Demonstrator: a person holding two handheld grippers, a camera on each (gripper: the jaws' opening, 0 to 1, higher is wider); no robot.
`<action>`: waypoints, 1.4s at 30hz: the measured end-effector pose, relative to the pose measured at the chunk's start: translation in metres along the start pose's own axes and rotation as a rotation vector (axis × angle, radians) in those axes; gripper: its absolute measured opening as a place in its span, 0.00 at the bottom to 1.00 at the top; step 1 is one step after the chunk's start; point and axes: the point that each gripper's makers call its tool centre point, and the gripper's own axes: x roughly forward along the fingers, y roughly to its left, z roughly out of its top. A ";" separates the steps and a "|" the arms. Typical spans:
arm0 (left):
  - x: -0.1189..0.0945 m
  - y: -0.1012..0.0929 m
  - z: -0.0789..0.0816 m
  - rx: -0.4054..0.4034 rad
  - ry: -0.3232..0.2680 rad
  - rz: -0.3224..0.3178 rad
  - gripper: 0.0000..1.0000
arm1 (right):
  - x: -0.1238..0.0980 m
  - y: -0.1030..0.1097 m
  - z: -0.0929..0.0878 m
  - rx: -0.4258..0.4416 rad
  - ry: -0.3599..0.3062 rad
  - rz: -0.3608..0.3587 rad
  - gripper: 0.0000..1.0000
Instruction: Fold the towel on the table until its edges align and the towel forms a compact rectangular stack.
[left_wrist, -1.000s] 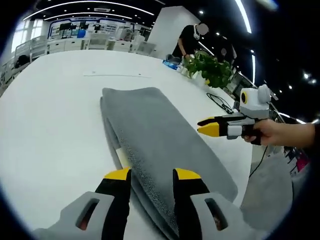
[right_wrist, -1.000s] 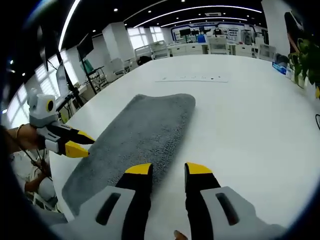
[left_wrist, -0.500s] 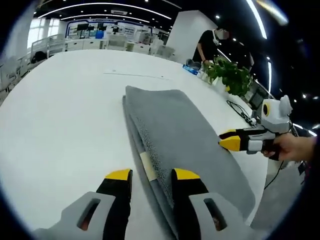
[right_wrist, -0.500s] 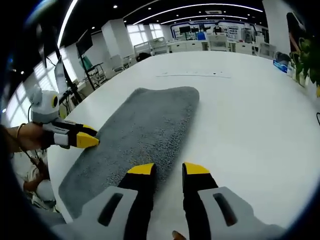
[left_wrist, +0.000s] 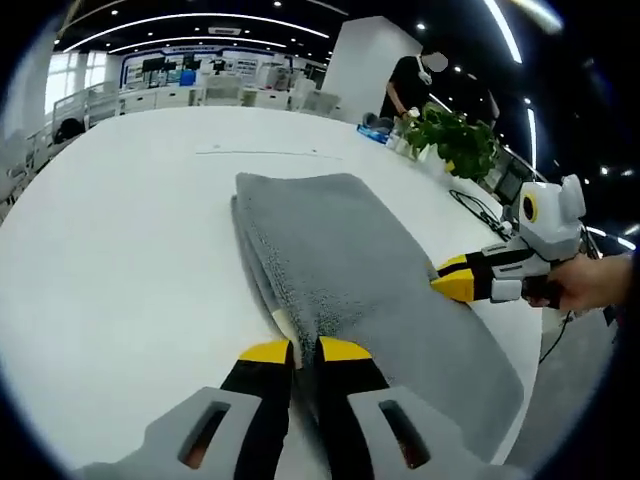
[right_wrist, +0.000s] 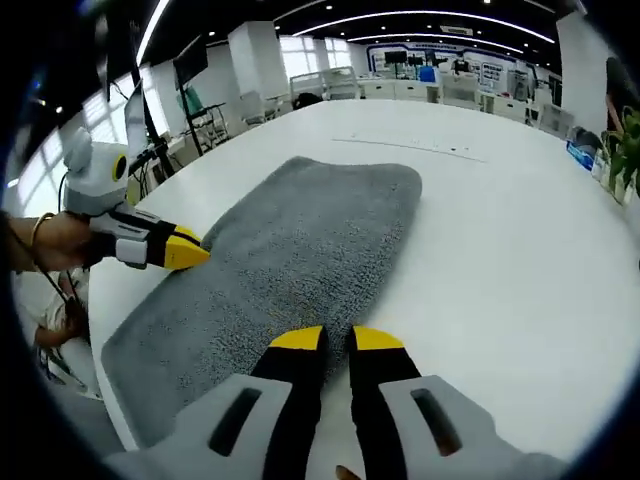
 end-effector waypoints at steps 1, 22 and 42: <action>0.000 -0.002 0.000 0.024 0.008 0.002 0.08 | 0.000 0.000 0.000 -0.007 0.000 -0.002 0.07; 0.006 -0.065 -0.013 0.287 0.123 -0.068 0.07 | -0.038 -0.026 -0.027 -0.276 0.068 -0.042 0.06; 0.025 -0.135 -0.016 0.332 0.151 -0.124 0.07 | -0.083 -0.074 -0.061 -0.195 0.073 -0.087 0.06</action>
